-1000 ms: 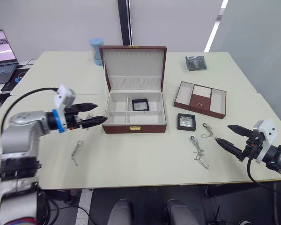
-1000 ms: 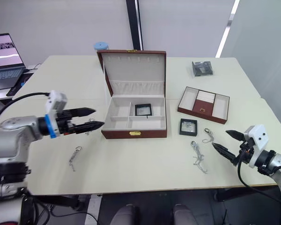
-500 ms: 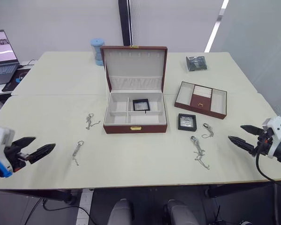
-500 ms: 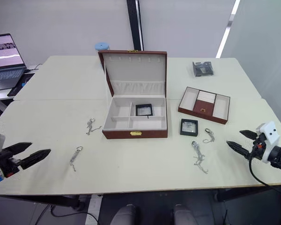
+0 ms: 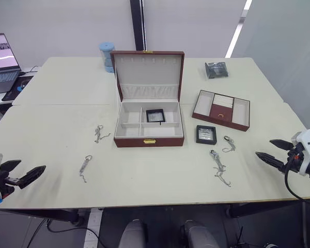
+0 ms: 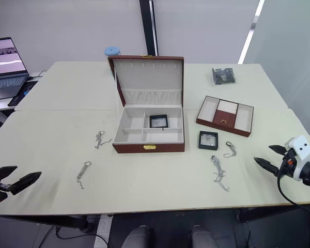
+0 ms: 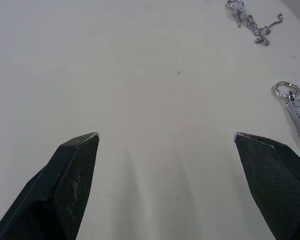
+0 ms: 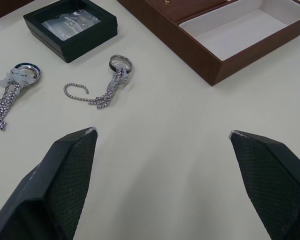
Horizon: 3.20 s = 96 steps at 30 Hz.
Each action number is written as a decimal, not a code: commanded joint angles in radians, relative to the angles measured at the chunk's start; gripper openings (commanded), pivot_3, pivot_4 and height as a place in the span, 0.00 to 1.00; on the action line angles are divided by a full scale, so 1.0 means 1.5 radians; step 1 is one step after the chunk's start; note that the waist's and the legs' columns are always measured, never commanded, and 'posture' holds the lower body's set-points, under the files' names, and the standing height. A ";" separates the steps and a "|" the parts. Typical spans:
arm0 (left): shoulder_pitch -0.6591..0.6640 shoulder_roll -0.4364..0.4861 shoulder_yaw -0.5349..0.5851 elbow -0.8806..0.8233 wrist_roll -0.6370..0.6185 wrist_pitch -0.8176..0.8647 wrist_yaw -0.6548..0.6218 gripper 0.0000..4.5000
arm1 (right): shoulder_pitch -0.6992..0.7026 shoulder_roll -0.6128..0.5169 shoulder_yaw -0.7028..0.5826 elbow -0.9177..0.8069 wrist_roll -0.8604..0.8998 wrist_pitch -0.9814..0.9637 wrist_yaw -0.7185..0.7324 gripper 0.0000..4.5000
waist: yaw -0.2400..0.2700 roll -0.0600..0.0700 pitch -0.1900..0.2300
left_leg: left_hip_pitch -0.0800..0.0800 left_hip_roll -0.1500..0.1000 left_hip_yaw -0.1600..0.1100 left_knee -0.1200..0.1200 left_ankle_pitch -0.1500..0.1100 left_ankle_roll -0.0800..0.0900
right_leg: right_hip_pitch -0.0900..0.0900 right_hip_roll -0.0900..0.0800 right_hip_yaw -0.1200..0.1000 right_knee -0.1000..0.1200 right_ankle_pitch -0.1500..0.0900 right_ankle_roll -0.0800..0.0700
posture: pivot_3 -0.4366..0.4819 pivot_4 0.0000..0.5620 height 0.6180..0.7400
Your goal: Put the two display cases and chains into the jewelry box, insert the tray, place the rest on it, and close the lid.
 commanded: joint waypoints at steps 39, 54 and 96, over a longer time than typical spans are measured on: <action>0.063 -0.287 -0.142 -0.221 -0.042 -0.128 0.212 0.99 | -0.033 0.130 0.240 -0.431 0.087 0.067 0.032 1.00 | 0.002 -0.002 -0.001 | 0.000 0.000 -0.002 0.000 0.000 0.000 | 0.001 0.000 -0.001 -0.001 0.000 0.000 | 0.48 0.27 1.00; 0.030 -0.264 -0.209 -0.117 0.011 -0.150 0.237 0.99 | -0.020 0.126 0.245 -0.461 0.091 0.085 0.017 1.00 | 0.001 -0.001 -0.002 | 0.000 0.000 -0.002 0.000 0.000 0.000 | 0.001 0.000 -0.001 -0.001 0.000 0.000 | 0.48 0.27 1.00; -0.111 -0.233 -0.261 -0.269 -0.046 -0.046 0.270 0.00 | -0.033 0.159 0.220 -0.438 0.087 0.074 -0.039 1.00 | 0.001 0.000 -0.002 | 0.000 0.000 -0.002 0.000 0.000 0.000 | 0.001 0.001 -0.001 -0.001 0.000 0.000 | 0.48 0.27 1.00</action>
